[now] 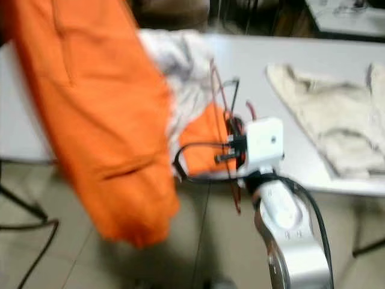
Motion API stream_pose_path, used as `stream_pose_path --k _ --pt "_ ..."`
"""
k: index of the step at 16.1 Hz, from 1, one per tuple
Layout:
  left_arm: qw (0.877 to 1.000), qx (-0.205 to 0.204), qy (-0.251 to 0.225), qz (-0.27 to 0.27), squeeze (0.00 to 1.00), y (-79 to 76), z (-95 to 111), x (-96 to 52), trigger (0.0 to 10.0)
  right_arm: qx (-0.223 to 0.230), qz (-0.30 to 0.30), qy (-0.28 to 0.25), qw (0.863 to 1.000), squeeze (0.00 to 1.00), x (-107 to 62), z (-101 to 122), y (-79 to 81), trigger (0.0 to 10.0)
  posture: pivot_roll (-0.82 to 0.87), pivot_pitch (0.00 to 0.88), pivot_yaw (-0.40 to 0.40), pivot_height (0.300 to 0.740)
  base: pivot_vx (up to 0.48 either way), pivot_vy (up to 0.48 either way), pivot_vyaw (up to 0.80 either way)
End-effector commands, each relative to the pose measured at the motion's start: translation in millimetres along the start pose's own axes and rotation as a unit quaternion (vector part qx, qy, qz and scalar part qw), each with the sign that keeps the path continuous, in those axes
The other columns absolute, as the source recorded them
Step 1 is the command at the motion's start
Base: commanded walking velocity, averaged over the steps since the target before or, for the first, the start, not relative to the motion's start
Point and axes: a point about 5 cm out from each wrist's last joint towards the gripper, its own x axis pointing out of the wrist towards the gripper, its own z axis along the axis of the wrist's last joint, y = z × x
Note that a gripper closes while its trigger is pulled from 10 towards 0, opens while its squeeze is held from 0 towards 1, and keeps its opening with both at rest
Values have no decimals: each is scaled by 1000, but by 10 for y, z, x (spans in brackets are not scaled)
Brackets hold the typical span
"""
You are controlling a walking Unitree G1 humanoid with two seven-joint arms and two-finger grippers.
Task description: Hang hanger
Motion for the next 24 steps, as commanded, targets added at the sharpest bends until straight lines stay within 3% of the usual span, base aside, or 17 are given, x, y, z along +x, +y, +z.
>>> stream_pose_path --k 1,3,5,7,8,9,11,12,13,14,15,16,17,18,20,21,24 --pt "998 26 12 -48 0 -272 -121 -23 10000 -7 11 -14 1000 0 -13 44 -1 10000 -141 25 51 740 450 0 0" --pt "980 25 102 -168 0 -871 -742 -330 10000 -8 27 -14 1000 0 -7 33 57 10000 -140 23 48 740 418 0 0" --pt "930 22 198 -309 0 -1386 -1326 -856 10000 -10 38 -15 999 0 -14 38 85 10000 -147 31 57 740 0 0 0" --pt "880 -40 265 -392 0 -1557 -1666 -1289 10000 -11 40 -15 999 0 -55 40 90 10000 -154 42 66 740 0 0 0" --pt "858 -65 297 -413 651 -1553 -1772 -1427 10000 -11 40 -12 999 0 -71 33 89 10000 -154 42 66 740 0 0 0" --pt "844 -73 320 -424 1000 -1530 -1836 -1503 10000 -11 41 -11 999 0 -78 27 90 10000 -155 41 64 740 0 0 0" --pt "805 -95 369 -455 1000 -1393 -1974 -1689 10000 -11 47 -8 999 0 -81 13 105 10000 -155 41 64 740 0 0 0" --pt "806 -120 354 -459 1000 -1160 -1949 -1665 10000 -11 51 -9 999 0 -77 16 115 10000 -151 45 61 740 0 0 0" --pt "810 -128 344 -457 1000 -1085 -1925 -1642 10000 -10 51 -10 999 0 -77 17 116 10000 -151 45 61 740 0 0 0" --pt "838 -179 311 -411 1000 -844 -1823 -1519 10000 -10 50 -11 999 0 -75 19 113 10000 -151 45 61 740 0 0 0" --pt "861 -199 280 -375 1000 -657 -1737 -1443 10000 -10 49 -14 999 0 -71 28 108 10000 -140 49 55 740 0 0 0" --pt "893 -200 233 -330 1000 -469 -1631 -1376 10000 -11 46 -18 999 0 -65 44 93 10000 -132 49 47 740 0 0 0" --pt "911 -199 208 -295 0 -376 -1580 -1349 10000 -11 43 -19 999 0 -59 50 82 10000 -125 48 42 740 0 0 0" --pt "927 -237 183 -225 0 -281 -1507 -1376 10000 -14 33 -24 999 0 -41 68 49 10000 -119 51 38 740 0 0 0" --pt "923 -273 176 -206 0 -408 -1408 -1675 10000 -14 16 -34 999 0 -23 108 6 10000 -111 56 32 740 0 0 0" --pt "925 -282 183 -177 0 -579 -1362 -2012 10000 -11 3 -48 999 0 -23 148 -16 10000 -104 57 28 740 0 0 0" --pt "923 -282 224 -137 0 -789 -1313 -2556 10000 -14 -33 -76 996 0 -35 211 -58 10000 -94 61 14 740 0 -117 0"
